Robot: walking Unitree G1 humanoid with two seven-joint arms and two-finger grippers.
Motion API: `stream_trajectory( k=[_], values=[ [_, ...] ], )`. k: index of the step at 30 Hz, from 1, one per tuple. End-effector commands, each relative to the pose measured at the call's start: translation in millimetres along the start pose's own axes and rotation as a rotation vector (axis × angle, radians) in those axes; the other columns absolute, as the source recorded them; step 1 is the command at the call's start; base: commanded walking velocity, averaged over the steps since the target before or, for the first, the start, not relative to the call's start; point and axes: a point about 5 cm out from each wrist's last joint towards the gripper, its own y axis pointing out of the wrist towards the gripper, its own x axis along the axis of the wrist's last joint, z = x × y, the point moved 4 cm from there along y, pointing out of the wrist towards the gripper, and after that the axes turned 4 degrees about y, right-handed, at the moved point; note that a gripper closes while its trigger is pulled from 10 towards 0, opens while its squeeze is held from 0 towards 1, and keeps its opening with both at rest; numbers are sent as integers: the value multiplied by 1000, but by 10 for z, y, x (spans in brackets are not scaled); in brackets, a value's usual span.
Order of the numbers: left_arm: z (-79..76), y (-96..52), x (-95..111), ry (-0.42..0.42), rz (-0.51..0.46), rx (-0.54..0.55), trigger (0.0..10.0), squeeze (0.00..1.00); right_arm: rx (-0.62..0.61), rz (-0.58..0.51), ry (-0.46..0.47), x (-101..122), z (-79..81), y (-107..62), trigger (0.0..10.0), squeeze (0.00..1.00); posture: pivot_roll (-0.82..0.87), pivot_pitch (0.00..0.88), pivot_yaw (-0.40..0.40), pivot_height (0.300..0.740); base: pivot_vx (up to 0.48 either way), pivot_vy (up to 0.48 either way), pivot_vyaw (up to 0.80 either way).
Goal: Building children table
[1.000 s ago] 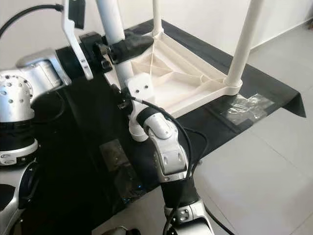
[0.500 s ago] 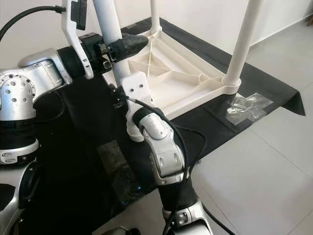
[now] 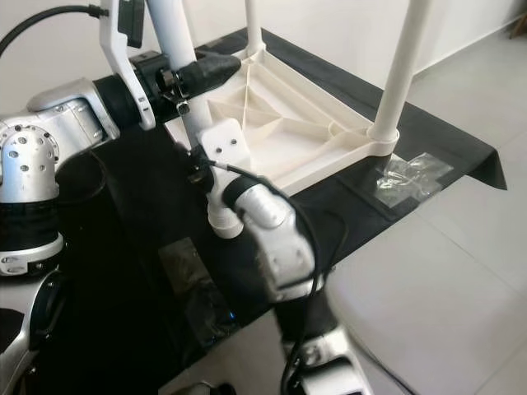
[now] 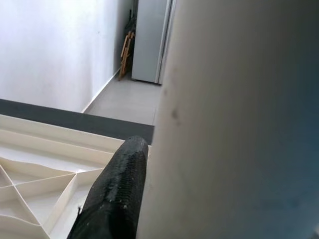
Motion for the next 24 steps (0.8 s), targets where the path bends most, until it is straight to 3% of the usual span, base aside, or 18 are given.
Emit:
stream_trajectory(
  k=[1, 3, 4, 5, 8, 9, 14, 16, 19, 20, 24],
  values=[
    [-61, 1, -60, -39, 20, -51, 0, 0, 244, -13, -49, 164, -151, -27, 10000, 1000, 34, 177, 113, 740, 0, 0, 0],
    [-61, 1, -60, -39, 20, -51, 0, 0, 244, -13, -49, 164, -151, -27, 10000, 1000, 34, 177, 113, 740, 0, 0, 0],
    [-72, -2, -68, -40, 22, -55, 0, 0, 323, -4, -74, 210, -233, -68, 10000, 1000, 35, 178, 113, 740, 0, 0, 0],
    [-96, -14, -80, -43, 26, -62, 0, 0, 417, 9, -79, 265, -329, -114, 10000, 800, 50, 186, 114, 740, 0, 0, 0],
    [-102, -19, -83, -43, 28, -63, 0, 0, 448, 3, -84, 293, -345, -127, 10000, 800, 53, 187, 114, 740, 0, 0, 0],
    [-108, -25, -87, -44, 32, -65, 0, 0, 478, -1, -78, 319, -362, -129, 10000, 0, 59, 194, 116, 740, 0, 0, 0],
    [-116, -36, -90, -44, 37, -68, 0, 0, 516, -2, -81, 347, -378, -121, 10000, 0, 70, 200, 119, 740, 0, 0, 0],
    [-131, -47, -91, -41, 45, -73, 0, 0, 613, 1, -49, 372, -371, -139, 10000, 0, 79, 207, 118, 740, 0, 0, 0],
    [-136, -50, -90, -40, 46, -75, 0, 0, 660, 0, -35, 382, -376, -151, 10000, 0, 80, 208, 118, 740, 0, 0, 0],
    [-142, -54, -88, -39, 46, -76, 0, 0, 700, 4, -31, 382, -371, -158, 0, 0, 82, 211, 116, 740, 0, 0, 0],
    [-150, -58, -86, -34, 47, -77, 0, 0, 745, 8, -30, 377, -372, -161, 0, 0, 85, 209, 111, 740, 0, 0, 0]
  ],
)
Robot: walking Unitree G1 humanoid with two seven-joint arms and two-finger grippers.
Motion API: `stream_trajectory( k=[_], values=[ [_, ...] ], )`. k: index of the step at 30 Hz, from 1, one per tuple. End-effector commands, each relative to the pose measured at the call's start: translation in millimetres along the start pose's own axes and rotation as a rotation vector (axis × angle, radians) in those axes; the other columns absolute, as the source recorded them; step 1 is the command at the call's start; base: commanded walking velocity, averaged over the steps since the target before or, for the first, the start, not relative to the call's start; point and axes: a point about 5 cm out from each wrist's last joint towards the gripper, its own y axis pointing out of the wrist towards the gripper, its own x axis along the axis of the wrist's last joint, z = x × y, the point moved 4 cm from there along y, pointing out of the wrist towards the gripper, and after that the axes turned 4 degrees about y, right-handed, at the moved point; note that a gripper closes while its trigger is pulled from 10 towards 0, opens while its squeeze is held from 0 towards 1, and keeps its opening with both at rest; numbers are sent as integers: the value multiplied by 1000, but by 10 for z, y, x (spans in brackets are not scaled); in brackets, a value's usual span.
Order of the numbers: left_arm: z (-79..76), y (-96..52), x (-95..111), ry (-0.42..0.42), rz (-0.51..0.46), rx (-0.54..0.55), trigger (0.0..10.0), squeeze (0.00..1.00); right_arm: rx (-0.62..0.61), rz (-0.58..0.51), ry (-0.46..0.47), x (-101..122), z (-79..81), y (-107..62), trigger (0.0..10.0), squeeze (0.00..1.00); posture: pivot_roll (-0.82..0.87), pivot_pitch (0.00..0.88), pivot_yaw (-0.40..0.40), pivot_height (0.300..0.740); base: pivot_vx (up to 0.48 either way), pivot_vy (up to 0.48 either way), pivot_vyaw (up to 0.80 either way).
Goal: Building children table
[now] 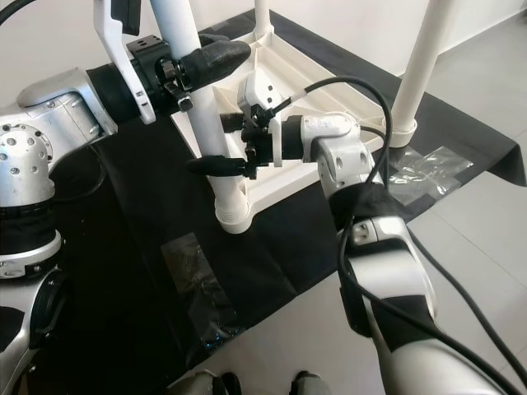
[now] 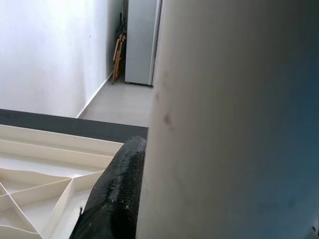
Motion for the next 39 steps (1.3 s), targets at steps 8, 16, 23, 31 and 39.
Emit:
stream_trajectory(
  k=[8, 16, 23, 31, 39],
  values=[
    [8, -54, -221, -74, 73, -15, 0, 0, 32, 4, -20, -6, 0, 25, 0, 0, 86, 183, 104, 740, 0, 0, 0],
    [-24, -57, -198, -55, 54, -22, 10000, 1000, 6, -17, -32, -8, -24, 46, 0, 0, 82, 188, 105, 740, 0, 0, 0],
    [96, -75, -193, -61, 55, 60, 10000, 1000, -209, 91, -60, -198, -138, 140, 0, 0, 61, 187, 90, 740, 0, 0, 0],
    [203, -91, -114, -69, 18, 111, 10000, 0, -401, 53, 95, -499, 156, 306, 0, 0, 62, 195, 90, 740, 0, 0, 0],
    [264, -104, -165, -80, 16, 148, 10000, 0, -919, -3, 304, -813, 433, 882, 0, 0, 34, 176, 66, 740, 0, 0, 0]
  ],
)
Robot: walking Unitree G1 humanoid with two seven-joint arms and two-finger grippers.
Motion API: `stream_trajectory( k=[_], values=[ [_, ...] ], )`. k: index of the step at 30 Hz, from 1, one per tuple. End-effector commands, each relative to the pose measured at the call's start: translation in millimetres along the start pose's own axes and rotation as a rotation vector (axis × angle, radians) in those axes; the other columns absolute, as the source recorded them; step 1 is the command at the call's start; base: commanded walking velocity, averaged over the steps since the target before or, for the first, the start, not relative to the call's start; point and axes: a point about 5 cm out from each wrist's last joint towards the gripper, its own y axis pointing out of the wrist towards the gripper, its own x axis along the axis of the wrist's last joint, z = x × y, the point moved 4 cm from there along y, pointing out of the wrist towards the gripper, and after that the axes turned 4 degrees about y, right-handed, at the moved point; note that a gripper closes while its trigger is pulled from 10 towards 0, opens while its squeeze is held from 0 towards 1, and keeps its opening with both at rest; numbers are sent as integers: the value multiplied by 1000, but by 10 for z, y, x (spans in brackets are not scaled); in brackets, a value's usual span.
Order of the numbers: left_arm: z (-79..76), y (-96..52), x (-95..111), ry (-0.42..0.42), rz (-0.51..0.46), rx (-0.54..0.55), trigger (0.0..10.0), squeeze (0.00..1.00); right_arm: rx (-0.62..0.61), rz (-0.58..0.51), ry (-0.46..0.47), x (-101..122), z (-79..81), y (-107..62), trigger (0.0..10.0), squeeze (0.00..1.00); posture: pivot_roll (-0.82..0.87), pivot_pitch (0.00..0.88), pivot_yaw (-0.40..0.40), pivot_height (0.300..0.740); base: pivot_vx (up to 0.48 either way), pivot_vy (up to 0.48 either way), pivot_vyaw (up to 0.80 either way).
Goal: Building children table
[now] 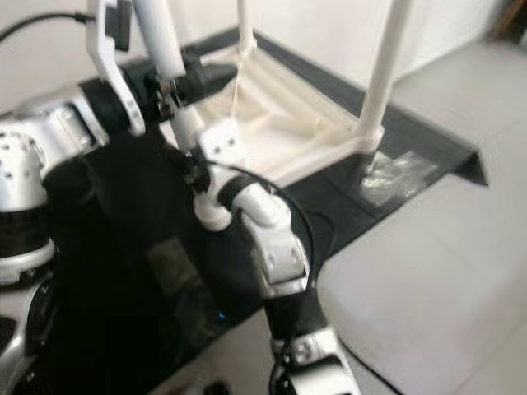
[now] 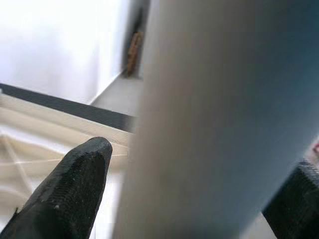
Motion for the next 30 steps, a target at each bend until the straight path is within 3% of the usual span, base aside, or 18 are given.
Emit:
stream_trajectory(
  k=[1, 4, 12, 13, 14, 15, 16, 17, 25, 26, 27, 29, 30],
  values=[
    [-2, -10, -23, 3, 1, 5, 10000, 0, 18, 193, 150, -495, 336, 27, 0, 0, 34, 176, 66, 740, 0, 0, 0],
    [-5, -9, -32, 3, 0, 10, 10000, 0, 35, 186, 150, -468, 381, 57, 0, 0, 33, 176, 66, 740, 0, 0, 0],
    [27, -6, -50, 14, 9, 25, 10000, 0, 2, 213, 149, -420, 403, -56, 0, 0, 20, 163, 70, 740, 0, 0, 0],
    [25, -1, -48, 15, 6, 22, 4510, 0, -5, 212, 145, -408, 412, -66, 0, 0, 20, 163, 70, 740, 0, 0, 0],
    [20, 1, -41, 16, 2, 17, 0, 0, -2, 208, 142, -392, 426, -70, 0, 0, 17, 161, 70, 740, 0, 0, 0],
    [8, 1, -35, 15, -2, 9, 0, 0, -4, 203, 137, -376, 427, -71, 3922, 0, 16, 159, 70, 740, 0, 0, 0],
    [8, 1, -35, 15, -2, 9, 0, 0, -4, 203, 137, -376, 427, -71, 3922, 0, 16, 159, 70, 740, 0, 0, 0],
    [0, 2, -31, 19, -2, 4, 0, 0, 0, 191, 137, -348, 423, -65, 10000, 0, 16, 159, 70, 740, 0, 0, 0],
    [-44, 0, -44, 31, 12, -15, 0, 0, 176, 88, 111, -75, 409, -24, 10000, 0, 22, 159, 68, 740, 0, 0, 0],
    [-58, -5, -52, 35, 16, -21, 0, 0, 244, 67, 102, -7, 397, -27, 10000, 0, 23, 162, 68, 740, 0, 0, 0],
    [-69, -10, -58, 37, 19, -26, 0, 0, 318, 58, 112, 48, 362, -23, 10000, 1000, 25, 165, 67, 740, 0, 0, 0],
    [-88, -19, -72, 39, 24, -33, 0, 0, 500, 26, 117, 180, 323, -37, 10000, 1000, 33, 163, 65, 740, 0, 0, 0],
    [-88, -19, -72, 39, 24, -33, 0, 0, 500, 26, 117, 180, 323, -37, 10000, 1000, 33, 163, 65, 740, 0, 0, 0]
  ],
)
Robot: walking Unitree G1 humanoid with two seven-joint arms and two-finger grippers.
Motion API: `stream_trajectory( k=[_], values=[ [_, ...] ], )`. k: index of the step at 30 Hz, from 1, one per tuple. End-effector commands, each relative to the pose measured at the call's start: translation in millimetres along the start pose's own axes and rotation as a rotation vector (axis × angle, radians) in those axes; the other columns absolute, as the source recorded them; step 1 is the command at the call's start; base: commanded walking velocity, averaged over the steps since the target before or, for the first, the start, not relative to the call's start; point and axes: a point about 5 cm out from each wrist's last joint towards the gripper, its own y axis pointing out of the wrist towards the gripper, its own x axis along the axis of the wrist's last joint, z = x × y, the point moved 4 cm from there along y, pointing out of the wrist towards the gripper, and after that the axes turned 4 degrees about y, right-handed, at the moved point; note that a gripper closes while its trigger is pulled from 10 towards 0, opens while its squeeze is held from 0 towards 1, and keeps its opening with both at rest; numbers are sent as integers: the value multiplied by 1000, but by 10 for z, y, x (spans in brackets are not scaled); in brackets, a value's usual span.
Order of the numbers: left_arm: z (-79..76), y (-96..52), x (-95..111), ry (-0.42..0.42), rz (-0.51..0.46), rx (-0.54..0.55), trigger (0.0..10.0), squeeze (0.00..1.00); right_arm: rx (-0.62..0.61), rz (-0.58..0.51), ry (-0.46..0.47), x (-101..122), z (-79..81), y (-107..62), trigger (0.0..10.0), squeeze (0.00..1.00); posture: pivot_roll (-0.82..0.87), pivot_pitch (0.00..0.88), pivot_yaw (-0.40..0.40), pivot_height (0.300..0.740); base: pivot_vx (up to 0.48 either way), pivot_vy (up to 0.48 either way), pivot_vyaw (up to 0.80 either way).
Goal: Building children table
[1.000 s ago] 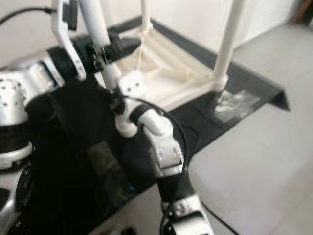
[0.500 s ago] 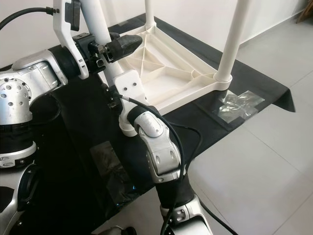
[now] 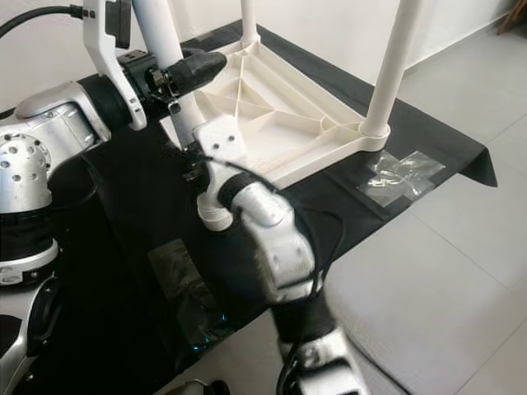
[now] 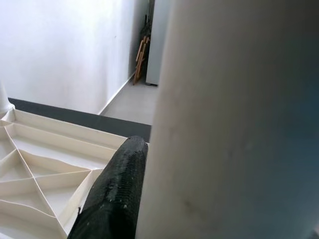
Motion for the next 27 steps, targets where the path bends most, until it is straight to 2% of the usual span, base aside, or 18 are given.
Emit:
stream_trajectory(
  k=[1, 2, 4, 5, 8, 10, 11, 15, 16, 19, 21, 27],
  values=[
    [-53, -5, -120, -46, 44, -44, 0, 0, 235, -19, 37, 47, 245, 81, 10000, 1000, 37, 165, 65, 740, 0, 0, 0],
    [-53, -5, -120, -46, 44, -44, 0, 0, 235, -19, 37, 47, 245, 81, 10000, 1000, 37, 165, 65, 740, 0, 0, 0],
    [-65, -9, -129, -46, 49, -48, 0, 0, 371, -16, 7, 140, 133, 57, 10000, 1000, 46, 169, 66, 740, 0, 0, 0],
    [-65, -9, -129, -46, 49, -48, 0, 0, 371, -16, 7, 140, 133, 57, 10000, 1000, 46, 169, 66, 740, 0, 0, 0],
    [-91, -17, -139, -40, 59, -57, 0, 0, 544, 17, -80, 208, 3, 2, 10000, 1000, 63, 171, 62, 740, 0, 0, 0],
    [-101, -22, -140, -38, 61, -59, 0, 0, 586, 38, -98, 209, -24, -6, 10000, 969, 76, 174, 59, 740, 0, 0, 0],
    [-120, -32, -146, -35, 66, -67, 0, 0, 615, 56, -117, 215, -49, -2, 10000, 0, 82, 172, 57, 740, 0, 0, 0],
    [-133, -39, -150, -33, 69, -72, 0, 0, 628, 67, -129, 218, -67, 4, 10000, 0, 84, 172, 56, 740, 0, 0, 0],
    [-186, -74, -178, -25, 88, -98, 0, 0, 684, 91, -156, 243, -85, 1, 10000, 0, 102, 168, 56, 740, 0, 0, 0],
    [-206, -89, -189, -22, 96, -108, 0, 0, 711, 95, -158, 262, -94, -3, 10000, 0, 103, 167, 56, 740, 0, 0, 0],
    [-228, -102, -195, -23, 103, -118, 0, 0, 725, 105, -168, 276, -128, -1, 0, 0, 112, 165, 59, 740, 0, 0, 0],
    [-255, -103, -206, -26, 106, -129, 0, 0, 757, 102, -180, 261, -156, -9, 0, 0, 108, 168, 65, 740, 0, 0, 0]
  ],
)
